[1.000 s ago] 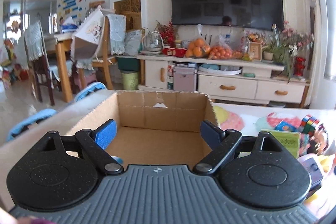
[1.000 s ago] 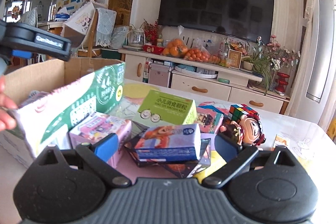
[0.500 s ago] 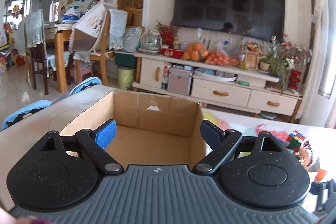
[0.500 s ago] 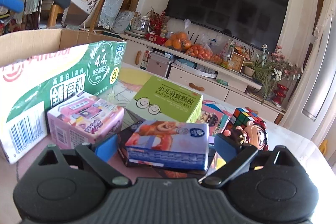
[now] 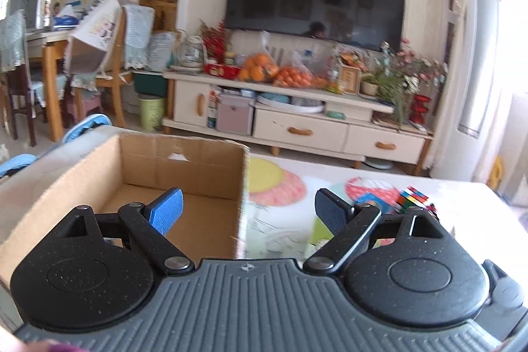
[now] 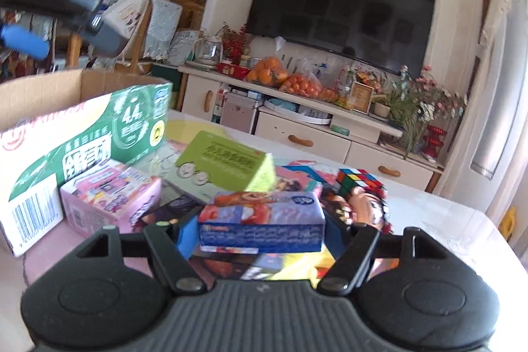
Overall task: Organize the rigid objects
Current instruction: 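Grasp bear-print tissue box with right tool while left tool returns to table, then grasp green medicine box with left tool while right tool holds bear box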
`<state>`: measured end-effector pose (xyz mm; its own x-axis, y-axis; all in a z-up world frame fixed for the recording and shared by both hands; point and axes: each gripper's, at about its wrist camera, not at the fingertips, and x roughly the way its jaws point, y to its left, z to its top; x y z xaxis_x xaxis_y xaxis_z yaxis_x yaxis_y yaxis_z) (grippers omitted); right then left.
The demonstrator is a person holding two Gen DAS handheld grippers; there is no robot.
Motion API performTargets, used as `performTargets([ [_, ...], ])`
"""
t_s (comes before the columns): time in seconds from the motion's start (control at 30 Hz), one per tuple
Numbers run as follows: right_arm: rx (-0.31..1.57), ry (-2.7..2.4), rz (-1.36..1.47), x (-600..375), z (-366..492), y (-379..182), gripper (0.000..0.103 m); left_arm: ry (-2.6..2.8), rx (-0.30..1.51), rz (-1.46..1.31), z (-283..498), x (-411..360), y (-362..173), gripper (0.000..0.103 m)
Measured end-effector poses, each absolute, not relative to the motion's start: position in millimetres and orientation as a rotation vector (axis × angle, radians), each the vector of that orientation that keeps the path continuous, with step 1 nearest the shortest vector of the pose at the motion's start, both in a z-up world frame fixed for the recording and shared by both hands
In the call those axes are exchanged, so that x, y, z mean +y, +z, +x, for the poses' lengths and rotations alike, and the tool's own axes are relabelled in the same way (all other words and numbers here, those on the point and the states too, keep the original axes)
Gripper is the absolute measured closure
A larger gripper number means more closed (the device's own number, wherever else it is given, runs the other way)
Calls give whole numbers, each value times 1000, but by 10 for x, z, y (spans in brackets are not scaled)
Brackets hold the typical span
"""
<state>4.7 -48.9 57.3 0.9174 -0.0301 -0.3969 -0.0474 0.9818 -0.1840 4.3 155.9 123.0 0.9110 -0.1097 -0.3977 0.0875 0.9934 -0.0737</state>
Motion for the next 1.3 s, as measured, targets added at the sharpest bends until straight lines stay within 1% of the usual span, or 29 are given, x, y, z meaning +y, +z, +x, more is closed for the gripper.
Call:
performTargets([
  [0.23,401,-46,-127,-878,-20,702,30,-199,474,-28,132,1261,1142,0],
  [0.53,439,-43,-106,-1112,-32,652,30,-356,592,118,525,735,817,0],
  [0.87,458,-4,-82,-1309,-31,621,30,-330,690,166,979,546,519,0],
  [1.3,479,23,-73,-1356,10,590,30,-299,652,154,1107,467,497,0],
])
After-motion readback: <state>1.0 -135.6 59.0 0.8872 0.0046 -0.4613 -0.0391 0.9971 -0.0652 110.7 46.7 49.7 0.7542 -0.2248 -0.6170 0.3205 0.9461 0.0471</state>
